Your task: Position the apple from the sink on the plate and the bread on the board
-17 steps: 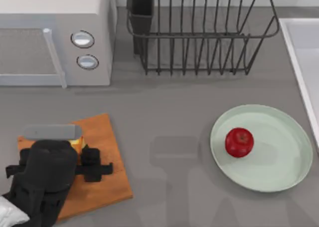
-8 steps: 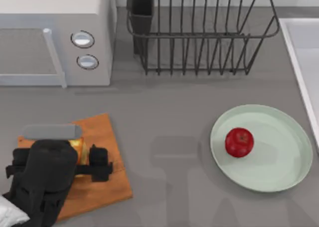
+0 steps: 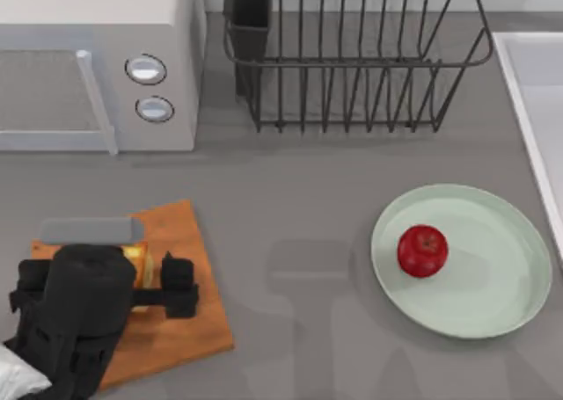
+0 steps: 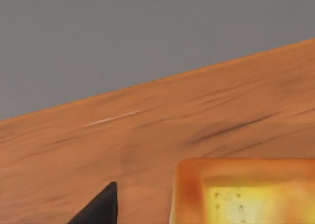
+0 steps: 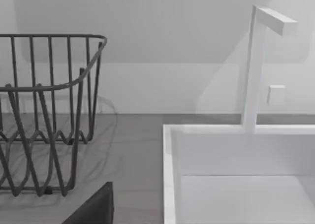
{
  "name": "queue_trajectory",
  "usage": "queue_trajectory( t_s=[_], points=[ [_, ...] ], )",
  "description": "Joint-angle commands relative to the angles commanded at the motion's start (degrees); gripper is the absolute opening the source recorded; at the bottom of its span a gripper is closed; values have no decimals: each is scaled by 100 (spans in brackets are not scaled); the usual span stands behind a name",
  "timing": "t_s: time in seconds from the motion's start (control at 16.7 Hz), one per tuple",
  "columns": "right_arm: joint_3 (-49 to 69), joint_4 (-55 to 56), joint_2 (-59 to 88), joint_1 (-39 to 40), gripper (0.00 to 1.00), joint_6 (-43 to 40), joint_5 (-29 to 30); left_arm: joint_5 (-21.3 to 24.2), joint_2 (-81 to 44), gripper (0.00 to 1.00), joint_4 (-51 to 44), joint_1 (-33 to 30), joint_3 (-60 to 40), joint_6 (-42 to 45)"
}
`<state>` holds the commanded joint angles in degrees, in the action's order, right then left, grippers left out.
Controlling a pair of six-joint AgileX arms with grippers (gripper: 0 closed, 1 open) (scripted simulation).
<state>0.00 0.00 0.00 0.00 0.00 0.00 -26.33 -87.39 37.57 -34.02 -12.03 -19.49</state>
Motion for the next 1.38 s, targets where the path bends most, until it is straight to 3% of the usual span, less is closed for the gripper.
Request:
queue_trajectory(
  t_s=[0.36,1.08,1.38],
  points=[
    [0,0,0,0,100,0,0,420,1429,100,-532,569,116,328],
    [0,0,0,0,100,0,0,2022,6664,100,-2815,2633,879,1514],
    [0,0,0,0,100,0,0,2505,8293,100,-3553,3242,1133,1859]
  ],
)
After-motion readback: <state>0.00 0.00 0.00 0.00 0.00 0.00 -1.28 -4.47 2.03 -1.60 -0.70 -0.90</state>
